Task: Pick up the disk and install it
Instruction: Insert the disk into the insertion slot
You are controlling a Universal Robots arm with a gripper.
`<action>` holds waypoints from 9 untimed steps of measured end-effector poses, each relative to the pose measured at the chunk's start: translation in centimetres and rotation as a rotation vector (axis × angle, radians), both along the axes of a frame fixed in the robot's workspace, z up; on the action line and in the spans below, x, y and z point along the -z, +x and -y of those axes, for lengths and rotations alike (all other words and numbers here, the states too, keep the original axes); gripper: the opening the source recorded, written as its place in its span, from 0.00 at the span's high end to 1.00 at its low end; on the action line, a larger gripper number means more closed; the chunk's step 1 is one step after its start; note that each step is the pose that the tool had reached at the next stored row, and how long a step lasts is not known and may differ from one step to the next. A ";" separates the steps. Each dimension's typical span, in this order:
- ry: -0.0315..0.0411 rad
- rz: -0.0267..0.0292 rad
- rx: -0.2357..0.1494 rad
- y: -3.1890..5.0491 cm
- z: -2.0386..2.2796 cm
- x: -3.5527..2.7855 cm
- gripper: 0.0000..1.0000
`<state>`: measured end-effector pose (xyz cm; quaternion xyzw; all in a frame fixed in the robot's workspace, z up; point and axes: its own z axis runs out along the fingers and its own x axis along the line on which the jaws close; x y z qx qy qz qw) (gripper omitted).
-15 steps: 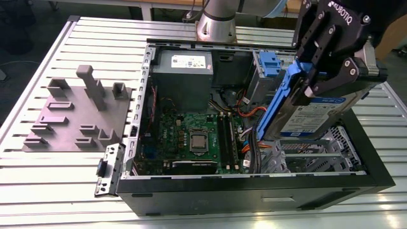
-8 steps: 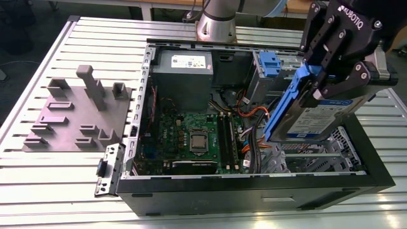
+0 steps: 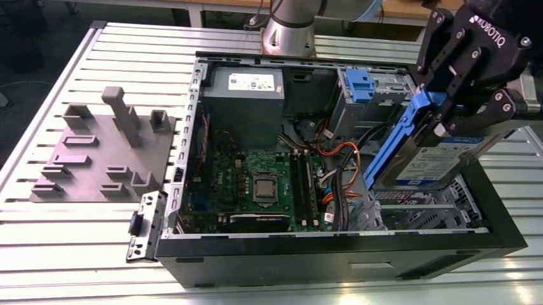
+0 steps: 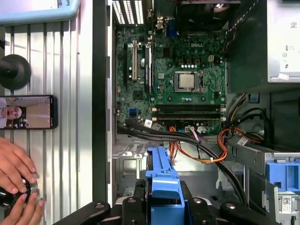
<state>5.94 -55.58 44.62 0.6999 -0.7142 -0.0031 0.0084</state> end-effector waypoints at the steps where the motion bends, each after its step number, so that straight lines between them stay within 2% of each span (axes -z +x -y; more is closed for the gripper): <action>1: 0.0000 0.0000 0.000 0.19 0.00 0.06 0.64; 9: 0.0000 0.0000 0.000 1.60 0.02 0.49 0.64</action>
